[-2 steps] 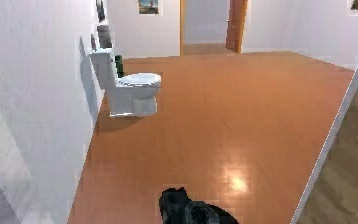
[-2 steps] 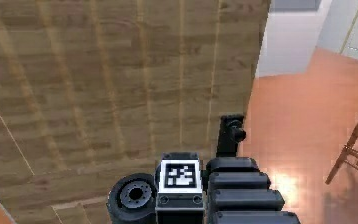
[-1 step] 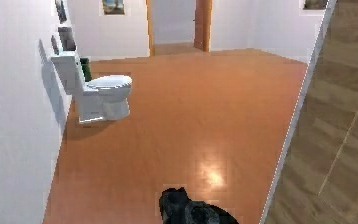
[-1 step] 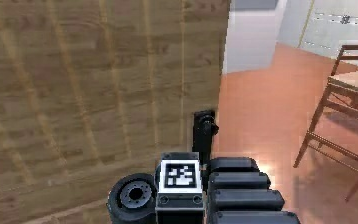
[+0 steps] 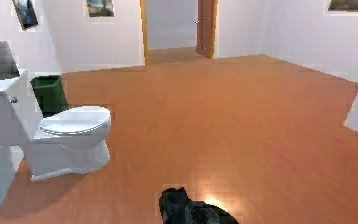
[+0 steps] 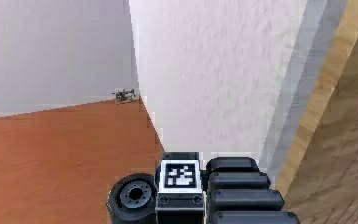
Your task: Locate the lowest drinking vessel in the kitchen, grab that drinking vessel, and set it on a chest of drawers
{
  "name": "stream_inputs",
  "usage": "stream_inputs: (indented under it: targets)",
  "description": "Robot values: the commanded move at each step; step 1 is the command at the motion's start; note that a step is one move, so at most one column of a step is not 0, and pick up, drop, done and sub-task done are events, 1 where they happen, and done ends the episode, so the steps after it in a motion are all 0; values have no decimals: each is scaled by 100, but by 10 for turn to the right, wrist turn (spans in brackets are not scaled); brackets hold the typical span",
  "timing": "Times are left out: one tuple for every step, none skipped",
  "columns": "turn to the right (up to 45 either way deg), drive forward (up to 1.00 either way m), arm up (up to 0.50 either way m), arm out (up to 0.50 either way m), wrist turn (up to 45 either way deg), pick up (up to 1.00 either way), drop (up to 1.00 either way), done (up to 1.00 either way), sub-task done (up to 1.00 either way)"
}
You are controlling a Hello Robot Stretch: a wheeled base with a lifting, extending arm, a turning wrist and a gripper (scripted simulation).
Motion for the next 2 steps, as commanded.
stream_inputs:
  targets:
    - [0, 100, 0, 0, 0, 0, 0, 0, 0]
    - [0, 100, 0, 0, 0, 0, 0, 0, 0]
